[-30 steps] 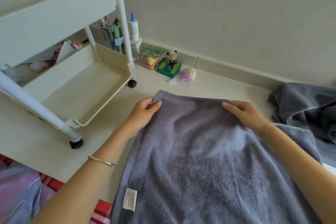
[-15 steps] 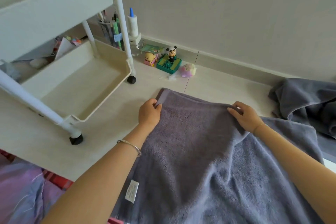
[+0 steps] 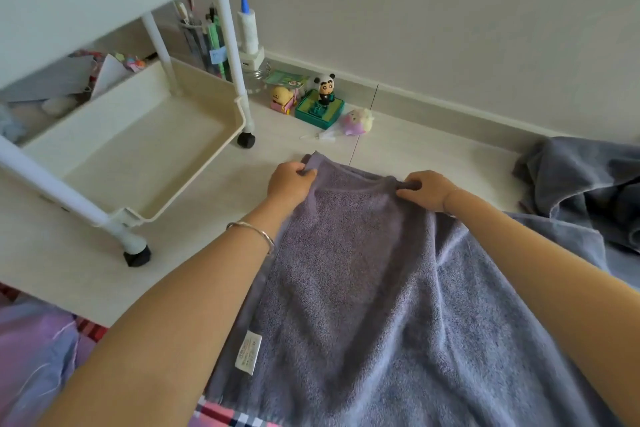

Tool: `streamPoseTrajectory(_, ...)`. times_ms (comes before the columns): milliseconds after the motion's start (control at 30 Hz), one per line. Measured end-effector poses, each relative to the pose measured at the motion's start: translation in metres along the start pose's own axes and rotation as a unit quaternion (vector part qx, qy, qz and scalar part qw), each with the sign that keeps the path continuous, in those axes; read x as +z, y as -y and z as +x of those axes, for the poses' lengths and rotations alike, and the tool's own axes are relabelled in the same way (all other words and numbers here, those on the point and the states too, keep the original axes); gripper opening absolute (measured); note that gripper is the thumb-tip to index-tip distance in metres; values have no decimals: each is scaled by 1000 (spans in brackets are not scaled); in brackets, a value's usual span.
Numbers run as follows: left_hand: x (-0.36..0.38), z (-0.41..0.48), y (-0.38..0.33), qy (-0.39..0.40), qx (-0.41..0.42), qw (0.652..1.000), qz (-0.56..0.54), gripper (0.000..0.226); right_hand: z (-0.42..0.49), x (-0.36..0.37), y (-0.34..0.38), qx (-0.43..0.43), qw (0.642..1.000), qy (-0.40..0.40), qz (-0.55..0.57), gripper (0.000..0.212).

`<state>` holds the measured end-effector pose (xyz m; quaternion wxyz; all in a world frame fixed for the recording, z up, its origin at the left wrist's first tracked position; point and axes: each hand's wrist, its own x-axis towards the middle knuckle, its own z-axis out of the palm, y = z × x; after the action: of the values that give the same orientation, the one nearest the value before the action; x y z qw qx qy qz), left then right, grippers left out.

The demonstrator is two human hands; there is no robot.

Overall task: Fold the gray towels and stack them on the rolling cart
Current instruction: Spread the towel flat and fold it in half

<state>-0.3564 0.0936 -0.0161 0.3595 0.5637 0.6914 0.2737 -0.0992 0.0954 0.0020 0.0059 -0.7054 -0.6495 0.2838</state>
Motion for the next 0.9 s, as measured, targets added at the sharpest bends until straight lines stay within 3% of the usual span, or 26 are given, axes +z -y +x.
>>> streamPoseTrajectory(67, 2, 4, 5, -15, 0, 999, -38, 23, 2, -4, 8, -24, 1000, 10, -5, 27)
streamPoseTrajectory(167, 3, 7, 14, -37, -8, 998, -42, 23, 6, 1, 4, -28, 995, -78, 47, 16)
streamPoseTrajectory(233, 3, 9, 16, -40, -21, 998, -35, 31, 8, 13, -2, -11, 995, -92, 24, 18)
streamPoseTrajectory(333, -5, 7, 10, -11, -36, 999, -30, 14, 0, 23, 2, 0, 992, -123, -18, 26)
streamPoseTrajectory(400, -13, -1, 10, 6, -44, 999, -23, 23, -17, 26, 13, -35, 982, -173, -66, 34)
streamPoseTrajectory(500, -32, -34, 25, 49, -40, 998, 12, 17, -64, 48, 36, -128, 962, -235, -58, 33)
streamPoseTrajectory(600, -51, -80, 48, 188, -36, 979, 65, 22, -117, 93, 52, -212, 954, -205, -46, 36)
streamPoseTrajectory(667, -55, -102, 62, 252, -39, 966, 51, 22, -136, 121, 55, -216, 964, -147, -45, 46)
streamPoseTrajectory(733, -59, -120, 72, 253, -40, 965, 58, 23, -144, 139, 58, -202, 972, -110, -48, 53)
streamPoseTrajectory(900, -68, -141, 91, 177, -20, 984, 13, 19, -147, 144, 61, -185, 974, -123, -39, 42)
